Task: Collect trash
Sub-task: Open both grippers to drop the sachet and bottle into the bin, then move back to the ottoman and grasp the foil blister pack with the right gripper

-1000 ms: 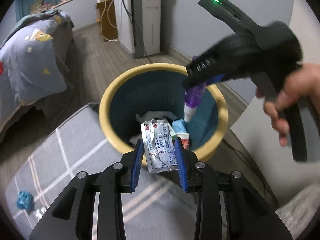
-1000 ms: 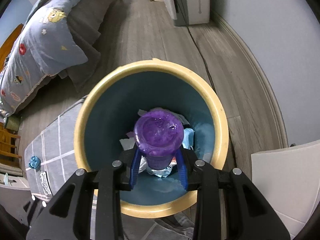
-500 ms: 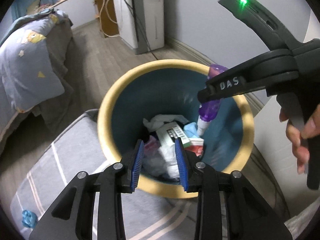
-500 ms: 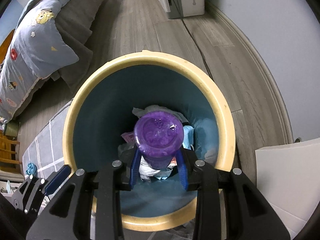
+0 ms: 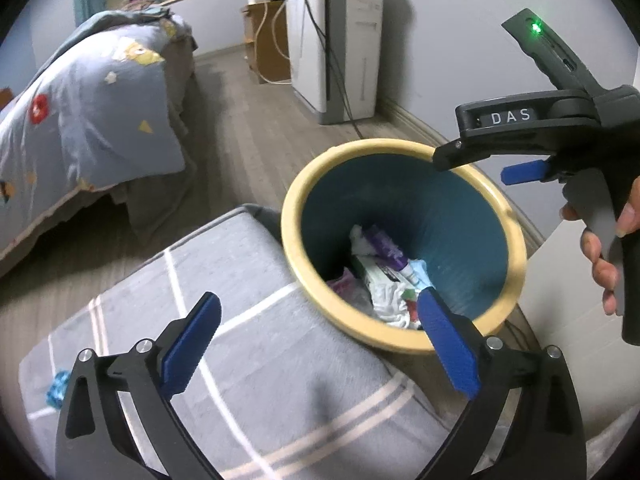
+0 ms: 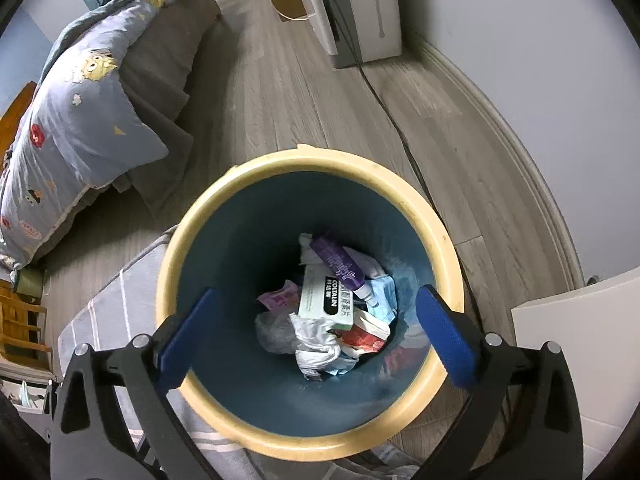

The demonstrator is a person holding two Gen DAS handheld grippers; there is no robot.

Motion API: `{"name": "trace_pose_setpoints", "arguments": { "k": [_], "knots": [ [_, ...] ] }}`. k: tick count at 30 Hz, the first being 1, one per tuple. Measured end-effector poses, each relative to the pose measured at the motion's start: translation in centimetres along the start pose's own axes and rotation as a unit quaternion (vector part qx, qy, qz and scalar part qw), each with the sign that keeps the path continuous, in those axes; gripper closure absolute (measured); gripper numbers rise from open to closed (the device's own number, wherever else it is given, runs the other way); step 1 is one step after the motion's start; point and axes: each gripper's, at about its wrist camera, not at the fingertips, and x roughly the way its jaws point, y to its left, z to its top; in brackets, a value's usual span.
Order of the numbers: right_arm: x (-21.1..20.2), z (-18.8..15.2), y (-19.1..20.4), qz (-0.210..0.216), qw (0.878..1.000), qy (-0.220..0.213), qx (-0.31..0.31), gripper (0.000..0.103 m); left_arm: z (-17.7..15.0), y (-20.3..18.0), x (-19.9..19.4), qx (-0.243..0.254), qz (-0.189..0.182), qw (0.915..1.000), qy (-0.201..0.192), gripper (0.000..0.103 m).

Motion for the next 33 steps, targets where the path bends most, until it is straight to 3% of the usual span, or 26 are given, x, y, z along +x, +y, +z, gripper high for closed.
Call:
{"name": "trace_pose_setpoints", "arguments": {
  "k": [11, 15, 20, 26, 30, 33],
  "knots": [
    [-3.0, -0.3, 4.9, 0.003, 0.998, -0.023, -0.062, 0.006, -0.5, 4.7, -6.9, -0.029, 0.035, 0.9990, 0.003, 0.006],
    [-3.9, -0.9, 7.7, -0.011, 0.993, -0.037, -0.109, 0.006, -0.8, 7.3, -11.1, -0.022, 0.063, 0.9978, -0.003, 0.005],
    [-4.5, -2.6, 11.5, 0.005, 0.987, -0.036, -0.155, 0.006, -2.2, 10.7, -14.2, -0.028, 0.099, 0.9946, -0.009, 0.005],
    [-3.6, -5.5, 15.5, 0.002, 0.977, -0.014, -0.212, 0.006, -5.2, 16.3, -14.9, -0.106, 0.133, 0.9854, 0.000, 0.005],
    [-2.4, -7.6, 18.3, -0.002, 0.970, 0.009, -0.243, 0.006, -6.4, 19.1, -16.0, -0.122, 0.159, 0.9796, -0.008, 0.005],
    [-2.0, -9.6, 20.8, 0.010, 0.965, 0.021, -0.260, 0.006, -7.4, 21.5, -16.5, -0.157, 0.158, 0.9749, -0.012, 0.005]
  ]
}}
